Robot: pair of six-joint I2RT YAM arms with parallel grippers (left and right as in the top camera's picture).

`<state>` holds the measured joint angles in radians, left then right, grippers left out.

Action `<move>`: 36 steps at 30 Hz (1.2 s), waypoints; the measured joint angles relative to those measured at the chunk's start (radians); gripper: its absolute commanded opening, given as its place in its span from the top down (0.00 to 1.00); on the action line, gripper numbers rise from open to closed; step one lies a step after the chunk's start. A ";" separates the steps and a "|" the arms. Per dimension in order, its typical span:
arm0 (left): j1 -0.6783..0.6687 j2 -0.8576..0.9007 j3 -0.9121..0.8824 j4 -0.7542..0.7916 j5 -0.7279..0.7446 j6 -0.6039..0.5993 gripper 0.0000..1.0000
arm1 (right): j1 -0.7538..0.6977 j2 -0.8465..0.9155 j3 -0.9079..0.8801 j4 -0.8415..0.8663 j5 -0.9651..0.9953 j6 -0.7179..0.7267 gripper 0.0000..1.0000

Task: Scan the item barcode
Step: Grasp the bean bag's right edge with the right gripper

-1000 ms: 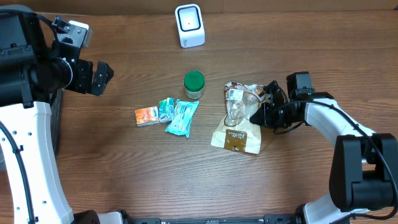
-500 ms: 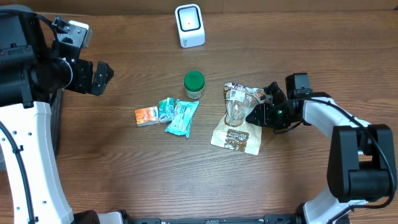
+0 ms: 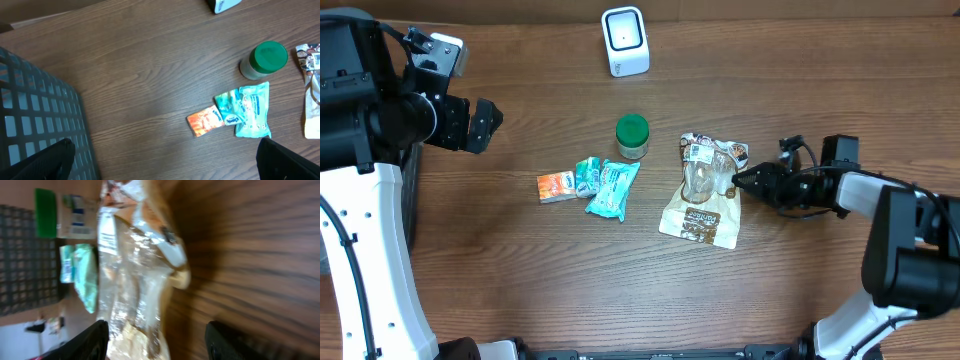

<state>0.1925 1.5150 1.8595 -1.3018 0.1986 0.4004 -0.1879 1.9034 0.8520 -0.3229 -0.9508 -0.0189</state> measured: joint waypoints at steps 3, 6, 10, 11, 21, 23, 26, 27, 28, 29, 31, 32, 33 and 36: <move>0.000 0.000 0.000 0.000 0.000 0.000 0.00 | 0.028 0.036 0.000 0.056 -0.056 0.016 0.36; 0.000 0.000 0.000 0.000 0.000 0.000 0.00 | 0.083 0.076 0.001 0.149 -0.108 0.060 0.36; 0.000 0.000 0.000 0.000 0.000 0.000 0.00 | 0.169 0.106 0.004 0.237 -0.119 0.132 0.65; 0.000 0.000 0.000 0.000 0.000 0.000 0.00 | 0.184 0.109 0.004 0.246 -0.101 0.154 0.80; 0.000 0.000 0.000 0.000 0.000 0.000 0.00 | 0.209 0.127 0.000 0.259 -0.047 0.222 0.96; 0.000 0.000 0.000 0.000 0.000 0.000 0.00 | 0.194 0.122 -0.003 0.248 -0.061 0.225 0.96; 0.000 0.000 0.000 0.000 0.000 0.000 0.00 | 0.144 0.098 -0.025 0.227 -0.090 0.228 0.96; 0.000 0.000 0.000 0.000 0.000 0.000 0.00 | 0.129 0.083 -0.032 0.212 -0.099 0.228 0.96; 0.000 0.000 0.000 0.000 0.000 0.000 0.00 | 0.117 0.061 -0.038 0.194 -0.110 0.229 0.96; 0.000 0.000 0.000 0.000 0.000 0.000 0.00 | 0.108 0.026 -0.042 0.171 -0.124 0.230 0.96; 0.000 0.000 0.000 0.000 0.000 0.000 0.00 | 0.104 -0.055 -0.040 0.126 -0.151 0.229 0.96; 0.000 0.000 0.000 0.000 0.000 0.000 0.00 | 0.105 -0.111 -0.039 0.101 -0.170 0.230 0.96; 0.000 0.000 0.000 0.000 0.000 0.000 0.00 | 0.105 -0.164 -0.038 0.085 -0.188 0.231 0.96; 0.000 0.000 0.000 0.000 0.000 0.000 0.00 | 0.105 -0.300 -0.018 0.026 -0.232 0.231 0.96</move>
<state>0.1925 1.5150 1.8595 -1.3022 0.1986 0.4004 -0.0834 1.6032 0.8345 -0.2966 -1.1831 0.2119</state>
